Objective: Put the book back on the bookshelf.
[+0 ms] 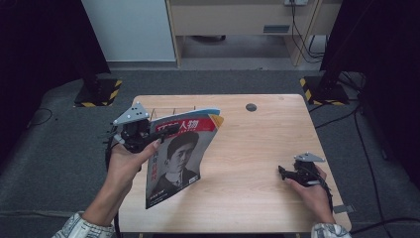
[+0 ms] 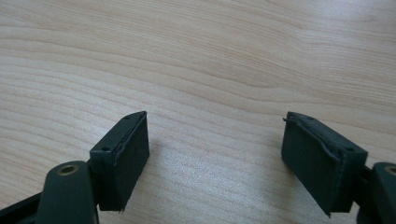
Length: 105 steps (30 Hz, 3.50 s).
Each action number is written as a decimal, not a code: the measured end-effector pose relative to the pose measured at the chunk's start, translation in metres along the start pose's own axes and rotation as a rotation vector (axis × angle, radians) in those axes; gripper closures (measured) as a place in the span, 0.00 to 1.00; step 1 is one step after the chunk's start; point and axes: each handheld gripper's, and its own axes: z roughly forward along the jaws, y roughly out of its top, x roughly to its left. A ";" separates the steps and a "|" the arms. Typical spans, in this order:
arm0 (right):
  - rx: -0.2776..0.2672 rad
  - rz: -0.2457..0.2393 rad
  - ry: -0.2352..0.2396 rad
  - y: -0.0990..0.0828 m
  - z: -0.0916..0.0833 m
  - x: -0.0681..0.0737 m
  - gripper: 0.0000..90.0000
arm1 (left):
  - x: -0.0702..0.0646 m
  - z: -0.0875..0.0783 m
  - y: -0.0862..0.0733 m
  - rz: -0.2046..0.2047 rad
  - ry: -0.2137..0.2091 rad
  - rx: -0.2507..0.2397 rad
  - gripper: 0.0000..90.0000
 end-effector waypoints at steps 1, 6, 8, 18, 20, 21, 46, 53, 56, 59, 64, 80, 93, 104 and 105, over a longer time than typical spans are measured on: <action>0.000 0.000 0.000 0.000 0.000 0.000 0.26 | 0.001 -0.002 0.000 -0.002 0.002 -0.002 0.96; 0.000 -0.001 -0.001 0.000 0.000 0.000 0.26 | 0.006 -0.010 -0.002 -0.009 0.013 -0.008 0.96; 0.000 -0.001 -0.001 0.000 0.000 0.000 0.26 | 0.007 -0.011 -0.003 -0.011 0.015 -0.008 0.96; 0.000 -0.001 0.000 0.000 0.000 0.000 0.26 | 0.014 -0.021 -0.007 -0.022 0.032 -0.014 0.96; 0.000 -0.001 0.000 0.000 0.000 0.000 0.26 | 0.015 -0.023 -0.008 -0.024 0.036 -0.014 0.96; 0.000 -0.001 0.001 0.000 0.000 0.000 0.26 | 0.016 -0.024 -0.008 -0.025 0.038 -0.014 0.96; -0.001 0.000 0.000 0.000 0.000 0.000 0.26 | 0.035 -0.051 -0.015 -0.045 0.083 -0.023 0.96; 0.000 -0.001 0.001 0.000 0.000 0.001 0.26 | 0.041 -0.052 -0.018 -0.054 0.094 -0.020 0.96; 0.000 0.001 0.000 0.000 0.000 0.001 0.26 | 0.043 -0.054 -0.018 -0.058 0.097 -0.023 0.96; 0.000 -0.002 0.002 0.000 0.000 0.001 0.26 | 0.043 -0.055 -0.018 -0.058 0.100 -0.023 0.96; 0.000 -0.002 0.001 -0.001 -0.001 0.001 0.26 | 0.045 -0.059 -0.019 -0.060 0.108 -0.020 0.96; 0.004 -0.002 0.006 -0.001 -0.001 0.001 0.26 | 0.055 -0.074 -0.027 -0.071 0.136 -0.025 0.96; 0.001 -0.005 0.005 -0.001 -0.001 0.001 0.26 | 0.060 -0.083 -0.032 -0.082 0.151 -0.027 0.96; -0.001 -0.002 0.006 -0.001 -0.001 0.002 0.26 | 0.066 -0.095 -0.035 -0.098 0.157 -0.043 0.96; 0.000 -0.001 0.007 -0.001 -0.001 0.002 0.26 | 0.067 -0.098 -0.035 -0.099 0.163 -0.046 0.96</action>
